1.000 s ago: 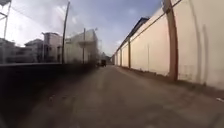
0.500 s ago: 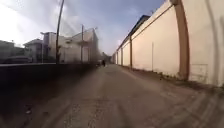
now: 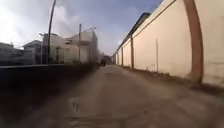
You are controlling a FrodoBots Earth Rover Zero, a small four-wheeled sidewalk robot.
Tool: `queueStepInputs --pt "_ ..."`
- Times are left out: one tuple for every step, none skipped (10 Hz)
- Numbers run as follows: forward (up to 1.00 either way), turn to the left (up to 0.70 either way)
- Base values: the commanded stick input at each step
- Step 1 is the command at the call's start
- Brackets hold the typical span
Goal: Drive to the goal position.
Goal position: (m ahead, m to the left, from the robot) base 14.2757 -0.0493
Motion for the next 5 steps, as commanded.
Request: queueStepInputs --pt "1.0 0.0" --pt "1.0 0.0" --pt "1.0 0.0" --pt "1.0 0.0" --pt "1.0 0.0"
